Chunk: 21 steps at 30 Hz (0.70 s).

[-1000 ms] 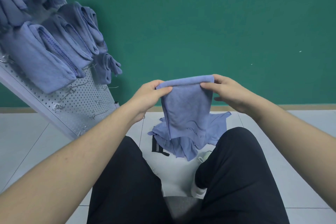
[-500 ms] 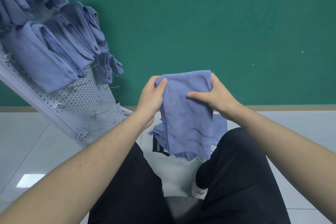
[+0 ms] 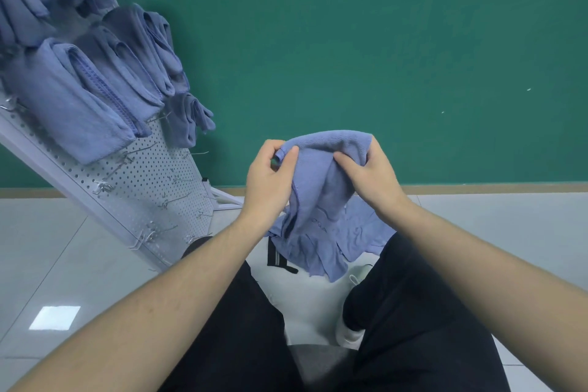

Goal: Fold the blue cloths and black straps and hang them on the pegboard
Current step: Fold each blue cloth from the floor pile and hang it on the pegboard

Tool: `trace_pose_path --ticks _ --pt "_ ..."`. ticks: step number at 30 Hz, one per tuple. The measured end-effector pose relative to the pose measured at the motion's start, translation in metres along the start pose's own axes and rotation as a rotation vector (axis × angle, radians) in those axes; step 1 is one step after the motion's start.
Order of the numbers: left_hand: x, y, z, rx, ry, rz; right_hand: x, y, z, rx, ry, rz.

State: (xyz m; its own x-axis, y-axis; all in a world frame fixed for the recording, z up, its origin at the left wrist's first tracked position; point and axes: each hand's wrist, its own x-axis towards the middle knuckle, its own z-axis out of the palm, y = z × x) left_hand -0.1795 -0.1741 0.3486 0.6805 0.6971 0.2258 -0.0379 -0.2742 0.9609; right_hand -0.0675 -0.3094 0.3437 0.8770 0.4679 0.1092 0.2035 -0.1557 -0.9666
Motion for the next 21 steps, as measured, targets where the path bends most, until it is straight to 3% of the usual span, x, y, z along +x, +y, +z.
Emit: trace_pose_path --ticks 7,21 --pt "-0.006 0.001 0.019 0.049 0.067 -0.03 -0.01 -0.004 0.021 -0.133 0.093 -0.071" --pt "-0.005 0.003 0.027 -0.215 0.082 -0.271 -0.027 -0.012 0.024 -0.19 -0.085 -0.179"
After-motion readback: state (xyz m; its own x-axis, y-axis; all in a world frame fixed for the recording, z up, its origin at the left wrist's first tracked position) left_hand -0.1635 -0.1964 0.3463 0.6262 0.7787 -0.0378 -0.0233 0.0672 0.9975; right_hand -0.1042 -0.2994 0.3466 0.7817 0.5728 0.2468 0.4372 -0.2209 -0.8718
